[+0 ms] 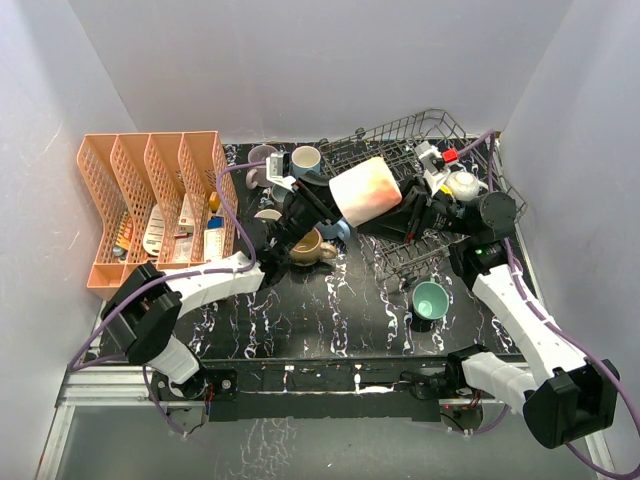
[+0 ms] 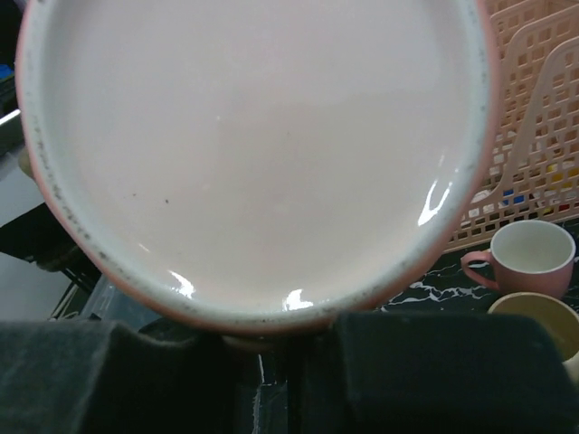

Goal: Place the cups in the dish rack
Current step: Turn the cup upside down in the dish rack.

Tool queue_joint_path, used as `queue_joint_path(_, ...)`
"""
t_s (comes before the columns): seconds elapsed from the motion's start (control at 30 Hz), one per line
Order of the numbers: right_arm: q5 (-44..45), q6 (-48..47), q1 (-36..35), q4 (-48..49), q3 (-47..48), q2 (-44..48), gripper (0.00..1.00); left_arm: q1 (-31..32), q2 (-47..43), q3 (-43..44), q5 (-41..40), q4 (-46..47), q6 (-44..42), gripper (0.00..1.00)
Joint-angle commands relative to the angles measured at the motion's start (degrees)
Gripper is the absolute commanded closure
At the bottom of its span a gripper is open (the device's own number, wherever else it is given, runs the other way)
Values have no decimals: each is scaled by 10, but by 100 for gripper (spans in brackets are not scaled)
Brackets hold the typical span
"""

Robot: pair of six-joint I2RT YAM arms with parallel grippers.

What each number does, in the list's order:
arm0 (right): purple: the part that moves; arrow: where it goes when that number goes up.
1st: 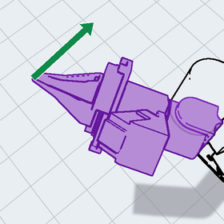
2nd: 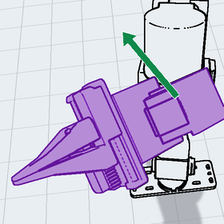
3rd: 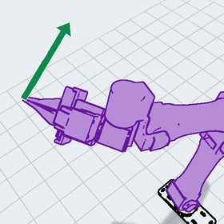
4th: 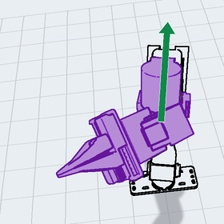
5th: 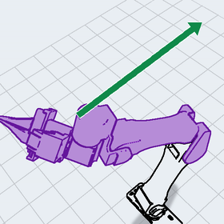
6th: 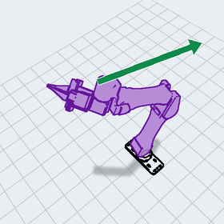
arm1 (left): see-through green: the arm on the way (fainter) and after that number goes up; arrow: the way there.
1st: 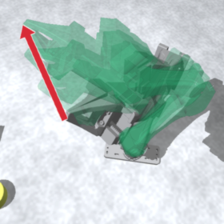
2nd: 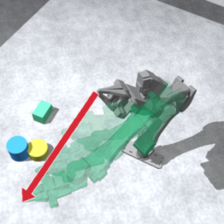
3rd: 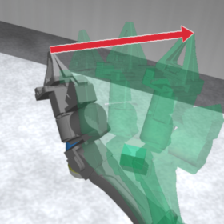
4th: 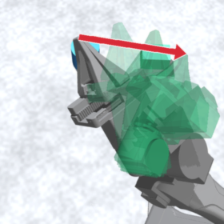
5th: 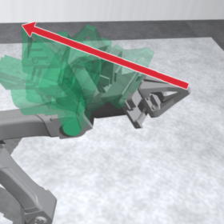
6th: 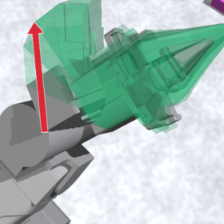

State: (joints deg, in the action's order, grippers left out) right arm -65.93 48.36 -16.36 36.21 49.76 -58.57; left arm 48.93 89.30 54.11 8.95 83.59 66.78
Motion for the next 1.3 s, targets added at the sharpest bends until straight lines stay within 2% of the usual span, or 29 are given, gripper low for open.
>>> queue_joint_path(0.0, -9, 26, 3, 39, 4, 3, 92, 2, -59, -20, -32, 29, -17, 53)
queue_joint_path(0.07, -18, 26, 6, 40, 4, 1, 92, 3, -76, -36, -40, 16, -26, 43)
queue_joint_path(0.2, -35, 22, 15, 38, 1, 2, 92, 2, -114, -80, -57, -11, -46, 34)
queue_joint_path(0.43, -50, -12, 37, 11, 12, 4, 92, 2, -198, -158, -78, -88, -77, 26)
queue_joint_path(0.6, -65, -83, 59, -58, 30, 5, 92, 1, -273, -195, -88, -206, -127, 22)
queue_joint_path(0.73, -71, -176, 80, -155, 51, 5, 92, 1, -327, -214, -105, -315, -179, 17)
queue_joint_path(0.93, -63, -378, 111, -395, 119, -20, 92, 0, -385, -184, -130, -537, -257, 16)
queue_joint_path(1.0, -44, -446, 120, -486, 152, -38, 92, 0, -396, -161, -145, -636, -281, 15)
queue_joint_path(1.07, -21, -519, 129, -564, 187, -56, 92, -1, -407, -150, -165, -688, -298, 15)
queue_joint_path(1.17, 22, -594, 142, -651, 228, -85, 92, 0, -431, -157, -183, -718, -311, 15)
queue_joint_path(1.27, 73, -639, 150, -689, 246, -103, 92, 0, -458, -175, -195, -718, -311, 15)
